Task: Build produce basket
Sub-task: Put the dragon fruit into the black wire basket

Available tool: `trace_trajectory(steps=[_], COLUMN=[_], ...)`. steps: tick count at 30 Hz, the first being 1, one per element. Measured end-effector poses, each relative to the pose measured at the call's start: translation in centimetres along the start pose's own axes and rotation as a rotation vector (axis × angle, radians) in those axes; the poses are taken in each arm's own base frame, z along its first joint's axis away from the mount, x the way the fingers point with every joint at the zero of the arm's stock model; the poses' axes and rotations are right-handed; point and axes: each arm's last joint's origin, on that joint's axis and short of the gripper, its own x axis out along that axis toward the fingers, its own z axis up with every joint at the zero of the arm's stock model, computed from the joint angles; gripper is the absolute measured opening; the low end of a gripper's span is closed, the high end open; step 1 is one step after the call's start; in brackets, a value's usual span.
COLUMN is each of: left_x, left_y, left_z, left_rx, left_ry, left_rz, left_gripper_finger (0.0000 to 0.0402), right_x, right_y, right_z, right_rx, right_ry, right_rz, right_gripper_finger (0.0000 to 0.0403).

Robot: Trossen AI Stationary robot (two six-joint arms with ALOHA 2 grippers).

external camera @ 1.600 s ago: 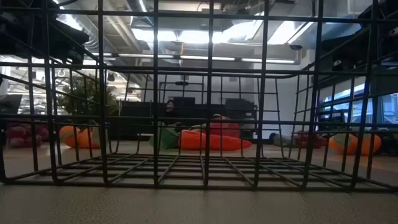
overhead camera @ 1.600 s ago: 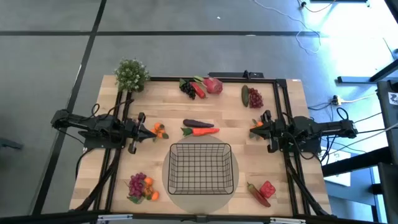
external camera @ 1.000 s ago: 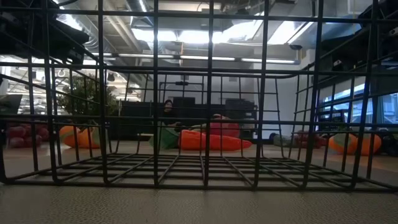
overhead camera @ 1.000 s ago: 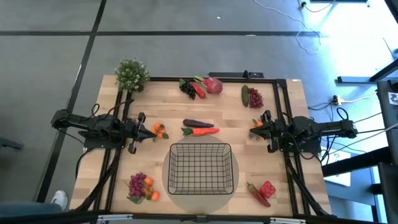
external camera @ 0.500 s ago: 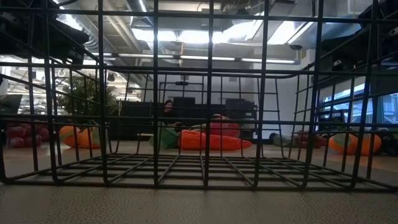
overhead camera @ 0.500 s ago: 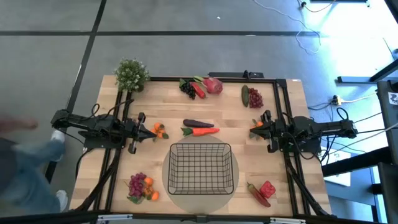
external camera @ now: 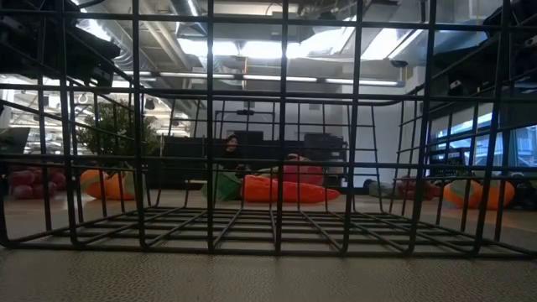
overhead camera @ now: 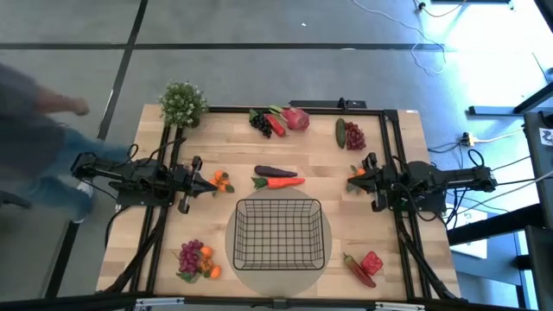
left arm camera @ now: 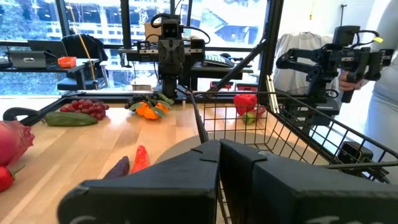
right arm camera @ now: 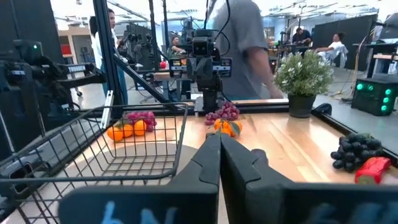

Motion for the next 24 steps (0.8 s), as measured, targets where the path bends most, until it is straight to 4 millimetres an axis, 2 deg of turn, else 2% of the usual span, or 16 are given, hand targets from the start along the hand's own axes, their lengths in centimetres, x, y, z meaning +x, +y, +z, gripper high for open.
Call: trace_trajectory(steps=[6,12,15,19,24], left_x=[0.0,0.0,0.0,0.0,0.0], left_y=[0.0,0.0,0.0,0.0,0.1], left_z=[0.0,0.0,0.0,0.0,0.2], left_rx=[0.0,0.0,0.0,0.0,0.02], left_ry=[0.0,0.0,0.0,0.0,-0.013], left_rz=[0.0,0.0,0.0,0.0,0.044], left_gripper_finger=[0.0,0.0,0.0,0.0,0.0], right_x=[-0.4,0.1,1.3,4.0,7.1], right_y=[-0.2,-0.2,-0.1,0.0,0.3], right_z=[3.5,7.8,9.8,11.9,14.2], right_rx=[0.072,0.005,-0.024,-0.065,-0.068], right_ry=[-0.053,0.085,0.19,0.31,0.387], right_rz=[-0.11,-0.201,-0.273,-0.354,-0.419], right_gripper_finger=[0.0,0.0,0.0,0.0,0.0])
